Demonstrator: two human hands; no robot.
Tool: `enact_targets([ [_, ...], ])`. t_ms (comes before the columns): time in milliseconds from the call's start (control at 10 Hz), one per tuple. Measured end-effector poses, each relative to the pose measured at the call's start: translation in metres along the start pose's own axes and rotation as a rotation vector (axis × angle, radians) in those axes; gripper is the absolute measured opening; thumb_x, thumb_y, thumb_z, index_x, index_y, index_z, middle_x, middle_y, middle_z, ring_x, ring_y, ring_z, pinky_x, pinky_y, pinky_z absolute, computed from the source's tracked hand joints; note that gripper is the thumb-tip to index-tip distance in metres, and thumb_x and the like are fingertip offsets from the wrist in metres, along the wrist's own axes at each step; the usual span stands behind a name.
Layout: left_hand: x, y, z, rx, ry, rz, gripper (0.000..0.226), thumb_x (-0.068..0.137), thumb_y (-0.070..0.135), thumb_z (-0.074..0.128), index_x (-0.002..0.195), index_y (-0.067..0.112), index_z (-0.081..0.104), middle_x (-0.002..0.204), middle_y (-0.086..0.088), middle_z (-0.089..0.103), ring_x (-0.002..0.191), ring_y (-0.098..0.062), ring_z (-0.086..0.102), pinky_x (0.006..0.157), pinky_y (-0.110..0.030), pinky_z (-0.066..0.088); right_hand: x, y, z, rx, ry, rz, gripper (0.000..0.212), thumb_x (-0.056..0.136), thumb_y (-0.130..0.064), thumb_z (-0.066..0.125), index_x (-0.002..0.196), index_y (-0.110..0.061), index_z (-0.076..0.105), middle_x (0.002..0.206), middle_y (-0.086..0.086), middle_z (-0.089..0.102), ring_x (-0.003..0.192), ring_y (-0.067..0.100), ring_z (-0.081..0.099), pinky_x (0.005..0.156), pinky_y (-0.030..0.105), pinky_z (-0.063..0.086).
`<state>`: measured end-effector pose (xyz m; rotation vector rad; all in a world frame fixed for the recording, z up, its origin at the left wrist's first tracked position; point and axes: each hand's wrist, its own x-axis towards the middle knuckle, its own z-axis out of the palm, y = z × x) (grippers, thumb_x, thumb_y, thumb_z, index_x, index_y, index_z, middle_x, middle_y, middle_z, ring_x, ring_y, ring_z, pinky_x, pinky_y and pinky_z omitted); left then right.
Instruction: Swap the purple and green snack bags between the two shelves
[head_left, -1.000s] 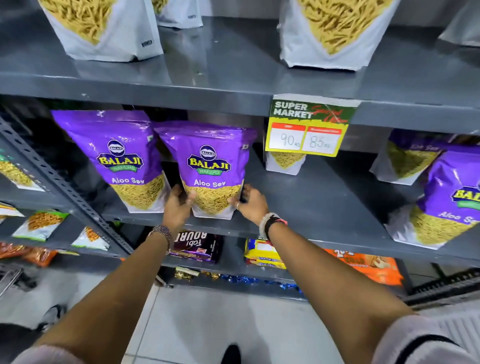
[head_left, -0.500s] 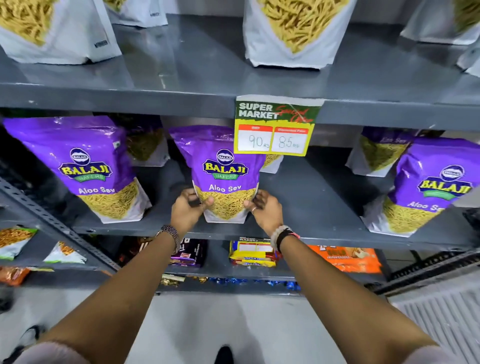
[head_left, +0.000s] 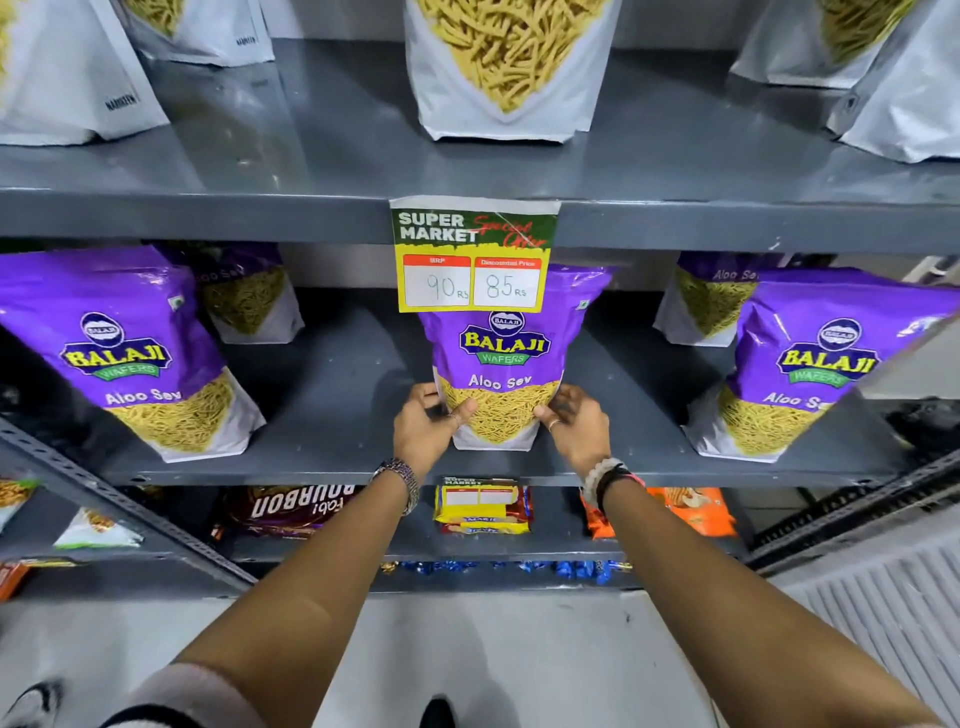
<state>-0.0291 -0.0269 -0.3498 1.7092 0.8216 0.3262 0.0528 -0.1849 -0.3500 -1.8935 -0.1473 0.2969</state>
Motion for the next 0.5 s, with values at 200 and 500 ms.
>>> enact_targets([
  [200, -0.006, 0.003, 0.0, -0.026, 0.001, -0.01, 0.055, 0.073, 0.027, 0.075, 0.118, 0.007, 0.052, 0.123, -0.013, 0.065, 0.097, -0.012, 0.053, 0.084, -0.026, 0.04, 0.001, 0.001, -0.001, -0.009, -0.023, 0.007, 0.03, 0.08, -0.006, 0.065, 0.108, -0.001, 0.056, 0.109, 0.016, 0.068, 0.097, 0.021, 0.063, 0.093, 0.029, 0.046],
  [500, -0.032, 0.006, -0.014, -0.124, 0.225, 0.184, 0.048, 0.081, 0.026, 0.067, 0.124, 0.013, 0.049, 0.131, -0.009, 0.058, 0.123, -0.022, 0.053, 0.108, -0.039, 0.041, -0.018, -0.019, -0.018, 0.15, 0.02, -0.014, 0.05, 0.084, -0.024, 0.061, 0.127, -0.007, 0.042, 0.124, 0.009, 0.059, 0.112, 0.02, 0.057, 0.085, 0.021, 0.047],
])
